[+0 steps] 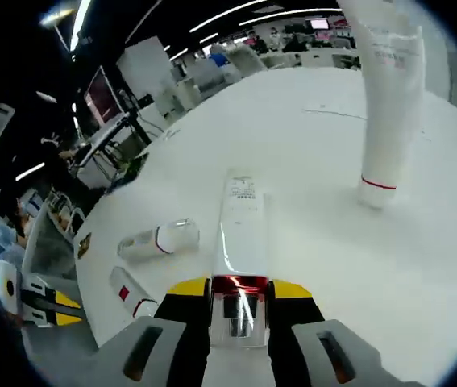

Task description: Arrange the skincare products in the storage area until every visible bottle or jar stands upright without overlapping.

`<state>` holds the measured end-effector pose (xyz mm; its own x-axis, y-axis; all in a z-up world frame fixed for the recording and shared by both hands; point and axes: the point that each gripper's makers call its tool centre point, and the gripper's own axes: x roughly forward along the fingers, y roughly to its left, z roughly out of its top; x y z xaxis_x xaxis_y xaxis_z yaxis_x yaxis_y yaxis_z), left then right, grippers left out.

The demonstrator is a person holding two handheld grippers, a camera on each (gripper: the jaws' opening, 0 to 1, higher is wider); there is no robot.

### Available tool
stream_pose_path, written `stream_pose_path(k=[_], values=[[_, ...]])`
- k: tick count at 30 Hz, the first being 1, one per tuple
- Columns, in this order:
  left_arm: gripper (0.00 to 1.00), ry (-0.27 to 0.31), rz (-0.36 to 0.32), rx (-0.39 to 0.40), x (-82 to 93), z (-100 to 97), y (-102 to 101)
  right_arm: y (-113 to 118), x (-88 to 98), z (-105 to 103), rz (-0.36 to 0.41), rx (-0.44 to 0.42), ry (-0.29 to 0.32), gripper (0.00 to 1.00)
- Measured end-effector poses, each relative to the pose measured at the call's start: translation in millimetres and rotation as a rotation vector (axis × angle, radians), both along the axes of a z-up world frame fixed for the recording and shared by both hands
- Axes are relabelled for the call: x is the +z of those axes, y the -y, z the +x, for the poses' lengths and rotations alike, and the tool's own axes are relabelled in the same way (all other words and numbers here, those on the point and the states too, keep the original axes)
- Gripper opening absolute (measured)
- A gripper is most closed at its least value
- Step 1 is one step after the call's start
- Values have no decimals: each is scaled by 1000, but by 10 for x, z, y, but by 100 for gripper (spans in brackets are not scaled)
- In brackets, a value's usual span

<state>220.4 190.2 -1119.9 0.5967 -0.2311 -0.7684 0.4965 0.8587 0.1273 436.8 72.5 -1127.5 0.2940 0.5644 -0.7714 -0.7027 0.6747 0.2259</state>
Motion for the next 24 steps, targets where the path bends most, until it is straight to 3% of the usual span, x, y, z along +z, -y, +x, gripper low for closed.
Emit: stream_pose_path(k=[3, 5, 7, 13, 21, 24], values=[[4, 1, -2, 2, 2, 2, 1, 6, -50, -5, -23, 7, 9, 19], [4, 0, 0, 2, 1, -1, -3, 67, -96, -13, -113, 74, 58, 19], [4, 2, 0, 3, 3, 3, -3, 74, -122, -36, -130, 84, 55, 19], [4, 3, -1, 3, 4, 3, 0, 113, -141, 60, -152, 108, 94, 20], [4, 4, -3, 8, 9, 5, -4, 100, -165, 101, -154, 108, 98, 22], [4, 3, -2, 8, 8, 2, -4, 110, -145, 161, -177, 119, 139, 32]])
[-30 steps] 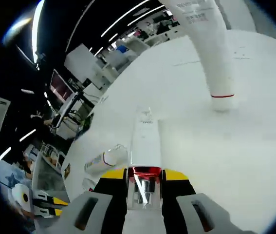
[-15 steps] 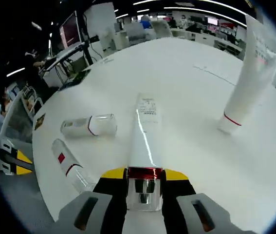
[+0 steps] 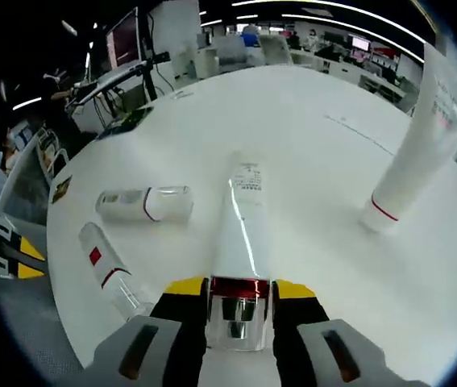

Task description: Arrange the skincare products in the storage area until every visible bottle or jar stands upright without overlapping.

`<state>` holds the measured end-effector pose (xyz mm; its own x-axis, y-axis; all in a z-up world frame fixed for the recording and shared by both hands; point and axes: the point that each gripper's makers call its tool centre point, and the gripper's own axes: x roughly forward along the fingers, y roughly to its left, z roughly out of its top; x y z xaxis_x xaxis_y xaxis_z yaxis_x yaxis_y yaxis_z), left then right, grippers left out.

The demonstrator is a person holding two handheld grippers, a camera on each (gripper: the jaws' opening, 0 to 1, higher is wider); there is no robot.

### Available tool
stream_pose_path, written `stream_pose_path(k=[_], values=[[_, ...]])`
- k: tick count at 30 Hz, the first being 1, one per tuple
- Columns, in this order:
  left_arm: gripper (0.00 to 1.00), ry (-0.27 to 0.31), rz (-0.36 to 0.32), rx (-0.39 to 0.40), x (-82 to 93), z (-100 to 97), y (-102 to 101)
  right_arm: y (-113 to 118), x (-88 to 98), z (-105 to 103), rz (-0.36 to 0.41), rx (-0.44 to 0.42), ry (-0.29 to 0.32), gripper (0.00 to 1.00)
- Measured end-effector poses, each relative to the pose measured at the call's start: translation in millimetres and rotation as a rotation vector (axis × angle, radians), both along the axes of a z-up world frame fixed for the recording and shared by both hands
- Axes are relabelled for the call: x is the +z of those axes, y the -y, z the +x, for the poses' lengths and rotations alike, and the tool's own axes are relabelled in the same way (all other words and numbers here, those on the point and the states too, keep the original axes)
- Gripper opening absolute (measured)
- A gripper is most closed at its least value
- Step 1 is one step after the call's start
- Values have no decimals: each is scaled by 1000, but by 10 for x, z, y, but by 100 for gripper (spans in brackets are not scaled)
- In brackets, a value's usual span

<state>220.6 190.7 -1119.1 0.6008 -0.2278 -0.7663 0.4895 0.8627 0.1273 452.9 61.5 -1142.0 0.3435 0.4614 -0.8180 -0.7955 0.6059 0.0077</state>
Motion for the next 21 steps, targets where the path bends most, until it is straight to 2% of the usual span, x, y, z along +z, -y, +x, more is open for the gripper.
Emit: stream_pose_path(k=[1, 5, 6, 7, 9, 12, 14, 16, 21], values=[[4, 0, 2, -1, -1, 1, -1, -35, 24, 29, 10, -7, 1, 37], [4, 0, 1, 0, -1, 1, -1, -93, 40, 125, 2, 5, -2, 32], [4, -1, -2, 1, -1, 0, 2, -115, 32, 140, 3, 5, -11, 34], [4, -2, -1, 0, -3, 0, 3, -140, -13, 140, -4, -3, -50, 37], [4, -5, -1, -1, -6, -4, 5, -194, -19, 179, -2, -4, -51, 41], [4, -2, -1, 3, -4, 3, -1, -254, -58, 201, -37, 13, -65, 37], [4, -4, 2, 2, -7, 1, -5, -279, -84, 176, -60, 22, -68, 38], [4, -6, 1, 2, -9, 1, -4, -263, -95, 211, -109, 55, -41, 35], [4, -8, 5, 0, -14, 0, -8, -311, -93, 208, -121, 64, -48, 29]])
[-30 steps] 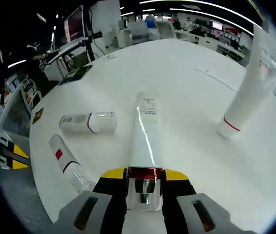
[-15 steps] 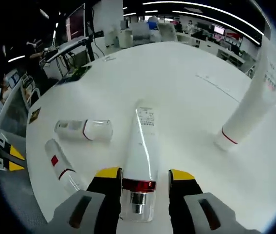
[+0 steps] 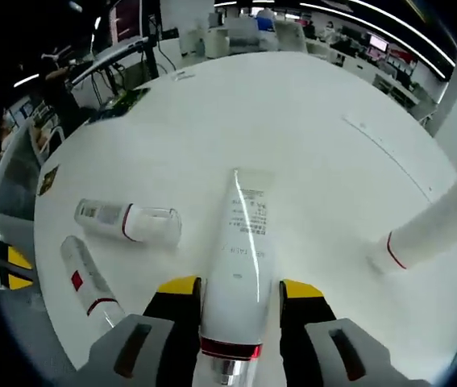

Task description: Arrange the skincare products in the storage area until every visible bottle or jar stands upright without overlapping.

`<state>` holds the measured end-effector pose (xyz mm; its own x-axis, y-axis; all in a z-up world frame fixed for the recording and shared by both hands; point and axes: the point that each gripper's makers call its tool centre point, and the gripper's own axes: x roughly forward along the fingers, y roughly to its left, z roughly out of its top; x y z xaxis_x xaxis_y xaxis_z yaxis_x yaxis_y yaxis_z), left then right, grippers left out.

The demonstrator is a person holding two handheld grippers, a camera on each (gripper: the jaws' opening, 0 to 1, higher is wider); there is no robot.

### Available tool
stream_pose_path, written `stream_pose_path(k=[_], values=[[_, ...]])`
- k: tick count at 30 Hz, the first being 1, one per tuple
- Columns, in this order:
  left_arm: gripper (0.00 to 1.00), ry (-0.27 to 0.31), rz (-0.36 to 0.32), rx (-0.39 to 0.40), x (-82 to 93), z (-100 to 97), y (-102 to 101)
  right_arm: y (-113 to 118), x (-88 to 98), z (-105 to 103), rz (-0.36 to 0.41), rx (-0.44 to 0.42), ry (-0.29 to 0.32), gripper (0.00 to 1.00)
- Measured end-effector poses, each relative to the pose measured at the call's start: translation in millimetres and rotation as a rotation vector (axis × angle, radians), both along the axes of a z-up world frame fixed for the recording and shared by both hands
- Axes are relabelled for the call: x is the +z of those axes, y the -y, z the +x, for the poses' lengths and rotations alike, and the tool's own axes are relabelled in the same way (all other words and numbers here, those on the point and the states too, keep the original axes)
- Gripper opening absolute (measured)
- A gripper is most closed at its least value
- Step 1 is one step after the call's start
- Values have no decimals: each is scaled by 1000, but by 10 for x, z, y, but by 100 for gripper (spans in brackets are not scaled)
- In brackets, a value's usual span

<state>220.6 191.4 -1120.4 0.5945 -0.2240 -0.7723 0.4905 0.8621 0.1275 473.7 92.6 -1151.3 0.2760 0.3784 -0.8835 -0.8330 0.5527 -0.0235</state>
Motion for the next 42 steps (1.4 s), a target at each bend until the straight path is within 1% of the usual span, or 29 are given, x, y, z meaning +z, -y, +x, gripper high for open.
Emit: stream_pose_path(k=[1, 2, 4, 5, 8, 9, 12, 15, 16, 19, 21, 22, 23, 25, 26, 27, 30, 32, 34, 35, 38, 39, 41, 42], values=[[4, -1, -2, 2, 1, 0, 0, -13, 1, -12, -4, 12, 0, 26], [4, -1, -2, 1, 2, 0, 1, -10, 4, -16, -16, 17, 6, 26], [4, -3, 0, -1, -3, -4, 4, -5, 8, -27, -12, -9, -17, 24], [3, -5, 0, -1, -5, -6, 5, -10, 8, -39, -20, 12, -13, 24], [3, -2, -1, -3, 1, -6, 13, -6, 5, -39, -26, 14, -25, 23], [3, -3, 2, -4, -3, -7, 10, -3, 11, -35, -23, 10, -32, 22], [3, -2, 0, -3, -3, -7, 12, -19, 25, -46, 25, -37, -78, 22], [3, -4, -1, -6, -6, -11, 16, -67, 57, -65, 88, -90, -137, 22], [3, -4, 1, -7, -7, -11, 16, -80, 85, -43, 112, -101, -141, 22], [4, -3, -2, -4, -6, -9, 15, -127, 142, -23, 204, -185, -205, 21], [3, -1, -1, -6, -3, -8, 17, -142, 190, -46, 240, -226, -221, 21], [3, -2, -2, -5, -3, -9, 18, -157, 187, -46, 279, -267, -270, 21], [3, -5, 0, -6, -7, -14, 16, -148, 183, -47, 291, -290, -291, 21], [4, -6, 0, -7, -9, -16, 18, -151, 190, -33, 325, -329, -318, 21], [4, -8, -1, -6, -12, -17, 18, -155, 205, -31, 354, -365, -343, 21], [4, -8, 2, -5, -13, -16, 13, -155, 220, -15, 374, -386, -347, 21], [4, -7, 0, -4, -13, -12, 12, -161, 263, 16, 449, -469, -397, 21], [4, -6, 2, -4, -13, -12, 9, -166, 299, 27, 491, -504, -421, 21], [4, -6, 0, -2, -11, -12, 8, -179, 337, 18, 540, -546, -468, 21], [4, -7, 3, -3, -13, -11, 4, -177, 345, 19, 555, -560, -477, 21], [6, -2, 0, -2, -7, -1, 5, -183, 363, 3, 627, -595, -557, 21], [6, -3, 2, -3, -10, 0, 2, -176, 369, 2, 644, -606, -561, 21], [5, -3, 1, -4, -10, 4, 3, -173, 386, -9, 696, -659, -608, 21], [6, -2, 1, -3, -9, 5, 1, -152, 374, 6, 719, -677, -612, 21]])
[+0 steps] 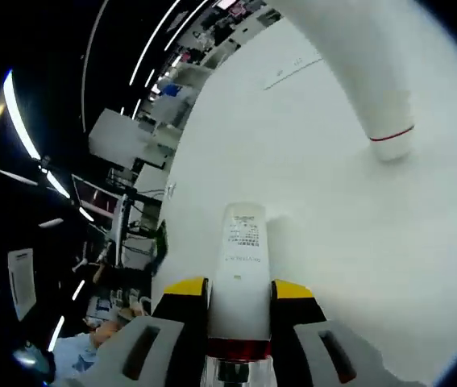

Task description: Arrange the skincare products in the storage area until every visible bottle or jar stands upright without overlapping.

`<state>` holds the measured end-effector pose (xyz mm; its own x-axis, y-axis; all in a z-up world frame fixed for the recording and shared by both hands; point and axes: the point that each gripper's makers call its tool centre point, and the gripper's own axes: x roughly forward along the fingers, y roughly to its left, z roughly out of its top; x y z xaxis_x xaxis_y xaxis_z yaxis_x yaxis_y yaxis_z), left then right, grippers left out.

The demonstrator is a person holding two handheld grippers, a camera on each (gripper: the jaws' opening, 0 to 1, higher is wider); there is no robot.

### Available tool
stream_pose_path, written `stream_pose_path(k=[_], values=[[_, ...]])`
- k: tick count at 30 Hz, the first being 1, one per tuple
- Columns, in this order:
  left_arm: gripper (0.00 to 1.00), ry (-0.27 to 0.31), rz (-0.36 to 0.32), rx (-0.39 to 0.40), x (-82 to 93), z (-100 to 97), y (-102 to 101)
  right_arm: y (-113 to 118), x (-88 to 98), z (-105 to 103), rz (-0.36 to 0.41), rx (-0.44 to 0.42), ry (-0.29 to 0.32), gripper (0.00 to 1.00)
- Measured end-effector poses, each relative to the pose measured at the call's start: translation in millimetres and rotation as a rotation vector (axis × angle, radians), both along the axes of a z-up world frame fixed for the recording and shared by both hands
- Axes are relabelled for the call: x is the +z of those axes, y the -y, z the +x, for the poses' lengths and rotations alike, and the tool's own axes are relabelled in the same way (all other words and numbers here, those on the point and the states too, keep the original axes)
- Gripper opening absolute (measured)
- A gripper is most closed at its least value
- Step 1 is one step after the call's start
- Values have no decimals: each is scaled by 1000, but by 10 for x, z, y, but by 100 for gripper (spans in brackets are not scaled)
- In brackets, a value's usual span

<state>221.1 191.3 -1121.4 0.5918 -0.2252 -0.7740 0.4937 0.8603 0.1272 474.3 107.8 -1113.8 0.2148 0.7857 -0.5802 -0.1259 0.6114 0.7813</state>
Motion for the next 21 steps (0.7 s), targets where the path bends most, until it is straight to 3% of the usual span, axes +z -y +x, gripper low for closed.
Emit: stream_pose_path(k=[2, 6, 8, 12, 21], values=[[5, 1, 1, -1, -1, 3, -2, 6, 26, -23, 56, -42, -49, 21], [5, 0, 1, -2, -7, 10, -6, 26, 81, -26, 145, -122, -90, 21], [5, 1, 1, -2, -5, 11, -6, 14, 126, -78, 191, -122, -124, 21], [11, 40, 11, -9, 44, 58, -18, 29, 198, -150, 206, -111, -114, 21], [16, 81, 2, -18, 107, 92, 1, 7, 506, -518, 325, -54, -137, 22]])
